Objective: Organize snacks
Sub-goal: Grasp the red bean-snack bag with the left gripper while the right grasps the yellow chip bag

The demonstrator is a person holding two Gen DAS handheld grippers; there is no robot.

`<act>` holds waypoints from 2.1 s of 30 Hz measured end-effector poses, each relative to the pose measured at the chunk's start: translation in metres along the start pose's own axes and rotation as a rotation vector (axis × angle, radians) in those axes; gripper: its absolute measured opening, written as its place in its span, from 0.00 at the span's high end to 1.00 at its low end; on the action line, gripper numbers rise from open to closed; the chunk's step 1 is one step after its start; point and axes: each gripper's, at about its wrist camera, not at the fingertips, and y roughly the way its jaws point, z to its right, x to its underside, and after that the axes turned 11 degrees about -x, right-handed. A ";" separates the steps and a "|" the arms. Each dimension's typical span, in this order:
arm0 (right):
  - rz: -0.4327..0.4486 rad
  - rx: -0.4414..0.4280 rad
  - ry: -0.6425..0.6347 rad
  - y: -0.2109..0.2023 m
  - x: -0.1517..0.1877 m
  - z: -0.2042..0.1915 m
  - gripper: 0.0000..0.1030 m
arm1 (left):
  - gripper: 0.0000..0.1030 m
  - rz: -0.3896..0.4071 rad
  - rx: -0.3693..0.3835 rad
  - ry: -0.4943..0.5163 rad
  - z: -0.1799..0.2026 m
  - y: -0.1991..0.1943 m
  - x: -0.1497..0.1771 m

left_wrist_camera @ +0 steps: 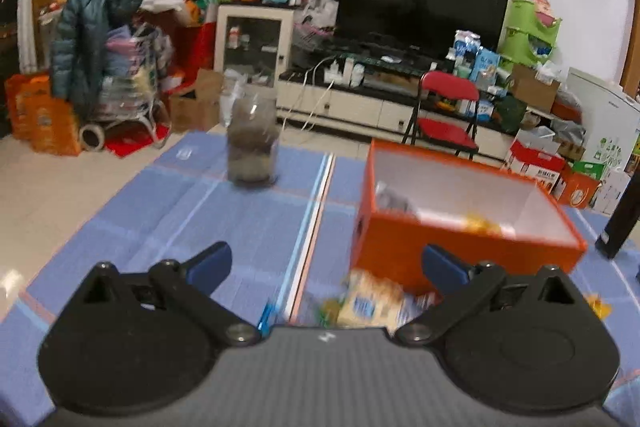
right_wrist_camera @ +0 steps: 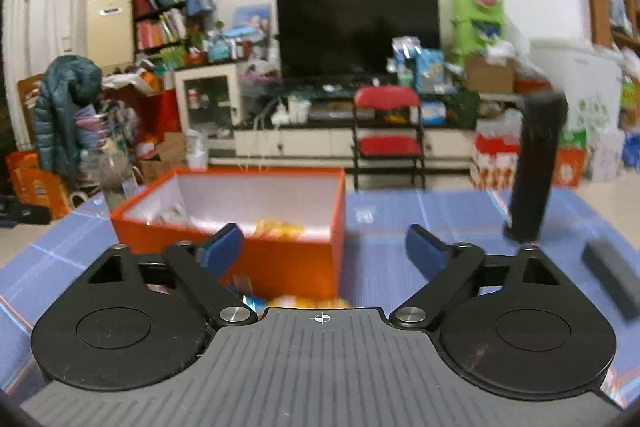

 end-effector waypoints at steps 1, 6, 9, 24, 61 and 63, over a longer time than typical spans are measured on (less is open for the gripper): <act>-0.011 0.000 0.009 0.004 0.007 0.000 0.15 | 0.02 -0.001 0.007 0.007 -0.001 -0.002 0.008; -0.107 -0.002 0.009 0.042 0.034 0.004 0.08 | 0.02 -0.013 0.072 0.083 0.007 -0.006 0.043; -0.136 -0.005 0.026 0.056 0.040 0.009 0.08 | 0.02 -0.050 0.067 0.051 0.011 -0.005 0.056; -0.141 0.057 0.031 0.086 0.063 -0.004 0.08 | 0.01 -0.129 -0.069 -0.026 0.077 0.010 0.073; -0.218 0.048 0.205 0.110 0.063 0.022 0.53 | 0.19 -0.184 -0.041 -0.027 0.083 0.030 0.077; -0.222 0.046 0.203 0.110 0.064 0.022 0.53 | 0.22 -0.185 -0.036 -0.034 0.082 0.031 0.077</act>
